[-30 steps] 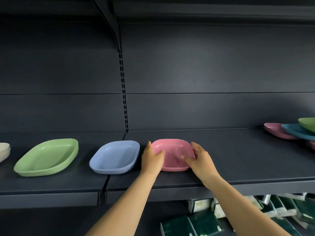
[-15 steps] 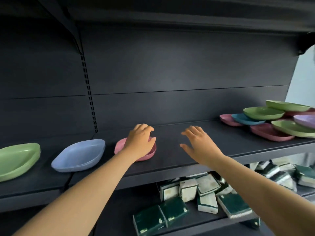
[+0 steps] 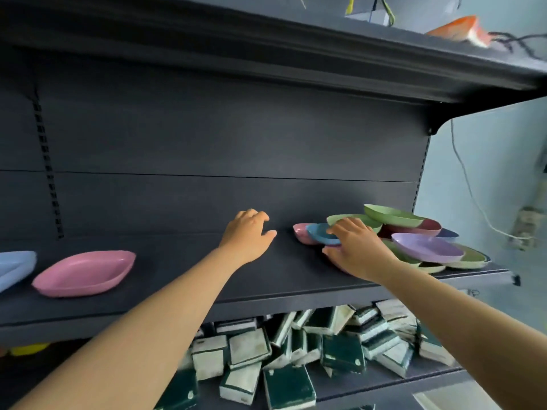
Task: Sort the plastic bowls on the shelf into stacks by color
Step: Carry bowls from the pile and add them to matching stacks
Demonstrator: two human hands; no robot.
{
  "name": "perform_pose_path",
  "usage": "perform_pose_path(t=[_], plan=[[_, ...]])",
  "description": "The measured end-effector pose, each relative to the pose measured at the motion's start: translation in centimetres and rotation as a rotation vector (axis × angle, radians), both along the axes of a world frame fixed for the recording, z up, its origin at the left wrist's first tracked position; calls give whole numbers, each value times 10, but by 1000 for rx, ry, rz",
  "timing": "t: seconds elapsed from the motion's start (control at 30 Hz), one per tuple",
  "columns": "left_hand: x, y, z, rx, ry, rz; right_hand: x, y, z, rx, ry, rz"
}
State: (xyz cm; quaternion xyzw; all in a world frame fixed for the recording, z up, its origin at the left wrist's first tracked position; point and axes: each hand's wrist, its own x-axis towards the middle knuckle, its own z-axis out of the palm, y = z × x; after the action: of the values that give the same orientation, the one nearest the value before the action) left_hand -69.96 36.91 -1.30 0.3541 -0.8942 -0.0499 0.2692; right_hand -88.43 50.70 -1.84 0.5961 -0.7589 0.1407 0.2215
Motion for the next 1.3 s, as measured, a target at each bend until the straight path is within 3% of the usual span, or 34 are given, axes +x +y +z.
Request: perform_pose_path(t=[0.3,0.57,0.73,0.9,1.1,1.3], plan=[[-129,19,8,43,-28,-17,-132,45,10,19,-16,-67],[-223,-23,4,142,-24,-16,-235,23,16,2,-64,-126],[-262,-63,-5,444,15,54,-294,-8,22,-53,-326,-194],[-278,-84,-22,666,122,87,-344,-41,17,-29,-807,-280],[-297,-96,-39,850,261,111,-375,-64,7,59,-973,-228],[-300,-87,-40,941,404,164,-388,-72,2,37,-1410,-116]])
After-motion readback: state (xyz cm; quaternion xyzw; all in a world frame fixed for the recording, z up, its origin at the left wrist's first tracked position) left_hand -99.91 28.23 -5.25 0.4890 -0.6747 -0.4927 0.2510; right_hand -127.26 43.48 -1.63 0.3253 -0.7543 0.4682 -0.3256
